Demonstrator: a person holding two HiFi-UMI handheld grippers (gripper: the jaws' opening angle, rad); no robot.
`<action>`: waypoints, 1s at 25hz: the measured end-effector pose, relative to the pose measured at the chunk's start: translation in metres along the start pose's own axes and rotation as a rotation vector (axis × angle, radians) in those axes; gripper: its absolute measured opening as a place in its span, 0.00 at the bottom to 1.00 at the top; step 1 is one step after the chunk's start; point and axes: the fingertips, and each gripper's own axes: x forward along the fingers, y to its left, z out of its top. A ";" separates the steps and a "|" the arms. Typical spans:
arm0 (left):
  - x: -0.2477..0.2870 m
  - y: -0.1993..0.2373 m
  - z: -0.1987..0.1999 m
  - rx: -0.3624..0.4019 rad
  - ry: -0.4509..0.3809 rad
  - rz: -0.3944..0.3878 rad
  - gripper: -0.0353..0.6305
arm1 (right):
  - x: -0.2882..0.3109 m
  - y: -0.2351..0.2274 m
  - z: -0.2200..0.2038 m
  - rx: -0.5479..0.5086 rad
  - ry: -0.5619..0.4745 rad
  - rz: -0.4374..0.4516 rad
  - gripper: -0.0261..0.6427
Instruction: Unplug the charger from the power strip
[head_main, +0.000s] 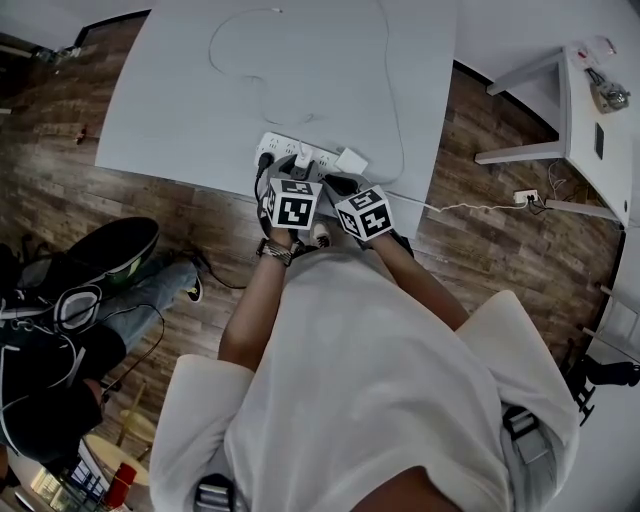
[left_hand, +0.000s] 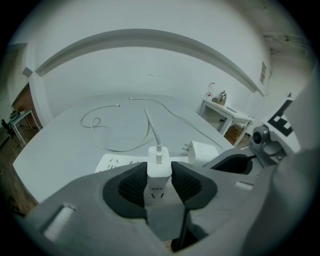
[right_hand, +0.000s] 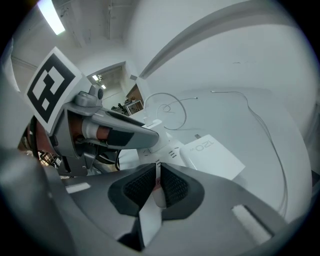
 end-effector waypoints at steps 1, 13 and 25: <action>0.001 0.001 -0.001 -0.004 -0.004 0.008 0.29 | 0.000 0.000 0.000 0.003 -0.001 0.000 0.08; 0.004 0.001 0.001 -0.033 -0.039 -0.004 0.26 | -0.001 -0.005 0.000 0.029 -0.006 0.000 0.06; 0.000 0.001 0.002 0.038 -0.026 0.028 0.26 | 0.000 -0.003 0.004 0.033 -0.012 0.006 0.06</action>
